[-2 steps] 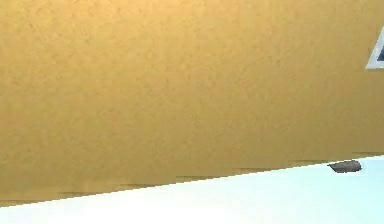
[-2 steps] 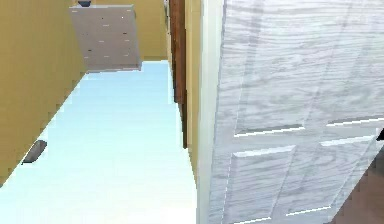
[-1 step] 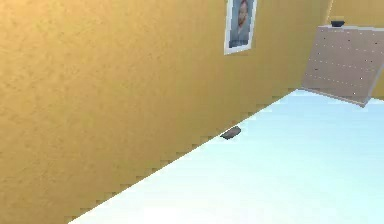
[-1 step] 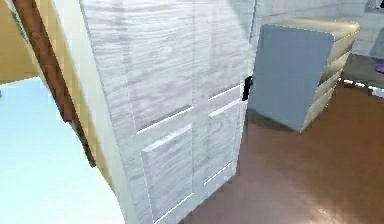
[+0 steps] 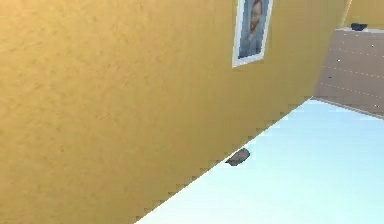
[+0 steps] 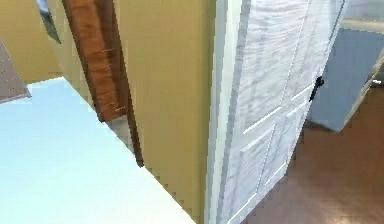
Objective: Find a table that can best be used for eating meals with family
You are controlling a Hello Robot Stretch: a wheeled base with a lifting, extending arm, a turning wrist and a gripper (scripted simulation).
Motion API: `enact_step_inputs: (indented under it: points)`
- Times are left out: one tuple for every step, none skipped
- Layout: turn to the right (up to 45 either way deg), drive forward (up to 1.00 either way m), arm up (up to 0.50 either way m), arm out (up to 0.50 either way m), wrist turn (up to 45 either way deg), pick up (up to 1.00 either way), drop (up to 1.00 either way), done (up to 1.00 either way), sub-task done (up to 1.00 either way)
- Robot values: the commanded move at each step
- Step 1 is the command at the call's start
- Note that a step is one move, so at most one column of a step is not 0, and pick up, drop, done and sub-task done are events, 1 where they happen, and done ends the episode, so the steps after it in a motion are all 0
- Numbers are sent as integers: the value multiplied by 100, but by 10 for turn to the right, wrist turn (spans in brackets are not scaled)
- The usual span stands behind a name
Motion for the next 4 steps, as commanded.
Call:
enact_step_inputs:
  points:
    - [450, 0, 0, 0, 0, 0, 0, 0, 0]
    - [30, 0, 0, 0, 0, 0, 0, 0, 0]
    - [0, 100, 0, 0, 0, 0, 0, 0, 0]
    - [0, 55, 0, 0, 0, 0, 0, 0, 0]
